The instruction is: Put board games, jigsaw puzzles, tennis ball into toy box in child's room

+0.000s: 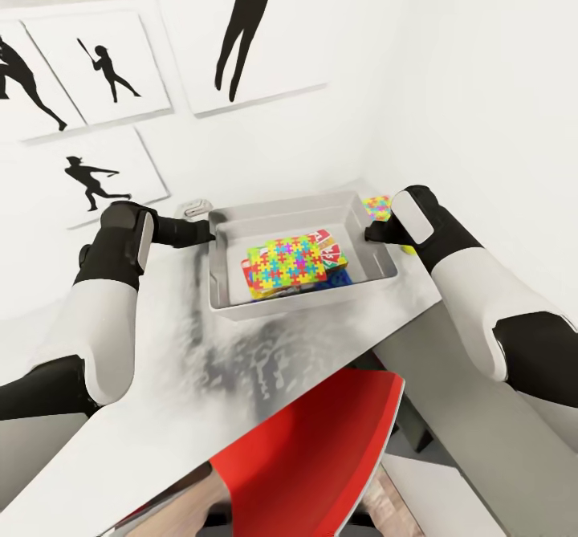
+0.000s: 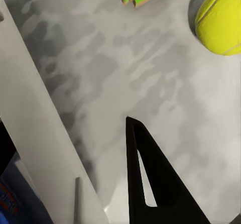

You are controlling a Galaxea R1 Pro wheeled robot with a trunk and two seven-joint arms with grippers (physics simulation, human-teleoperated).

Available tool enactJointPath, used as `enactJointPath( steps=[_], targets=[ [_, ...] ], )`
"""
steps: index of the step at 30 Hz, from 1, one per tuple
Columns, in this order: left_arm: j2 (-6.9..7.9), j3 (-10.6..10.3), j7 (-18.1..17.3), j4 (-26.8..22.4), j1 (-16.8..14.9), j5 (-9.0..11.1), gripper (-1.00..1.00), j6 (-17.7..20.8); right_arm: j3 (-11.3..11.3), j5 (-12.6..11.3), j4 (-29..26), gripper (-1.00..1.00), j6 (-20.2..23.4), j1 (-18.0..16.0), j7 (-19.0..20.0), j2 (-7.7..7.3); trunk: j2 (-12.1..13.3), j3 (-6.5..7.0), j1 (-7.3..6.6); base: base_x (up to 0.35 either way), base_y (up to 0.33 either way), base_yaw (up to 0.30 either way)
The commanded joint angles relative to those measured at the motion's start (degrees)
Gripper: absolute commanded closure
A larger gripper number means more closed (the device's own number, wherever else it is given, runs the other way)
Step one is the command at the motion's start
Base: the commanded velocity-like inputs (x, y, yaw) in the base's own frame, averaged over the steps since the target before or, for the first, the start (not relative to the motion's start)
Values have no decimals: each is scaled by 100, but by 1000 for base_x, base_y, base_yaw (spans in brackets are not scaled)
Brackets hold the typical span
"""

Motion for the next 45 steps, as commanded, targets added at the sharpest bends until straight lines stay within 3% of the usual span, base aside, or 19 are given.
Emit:
enactJointPath(
  steps=[1, 45],
  targets=[
    [-4, 21, -45, -5, -6, -16, 100, 32, 49, 32, -5, 100, 44, -5, -55, -10, -11, -9, 2, -95, 50, 15],
    [12, 30, -59, -5, -6, -16, 100, 32, 49, 32, -5, 100, 44, -3, -55, 7, -11, 233, 2, -231, 155, 200]
  ],
)
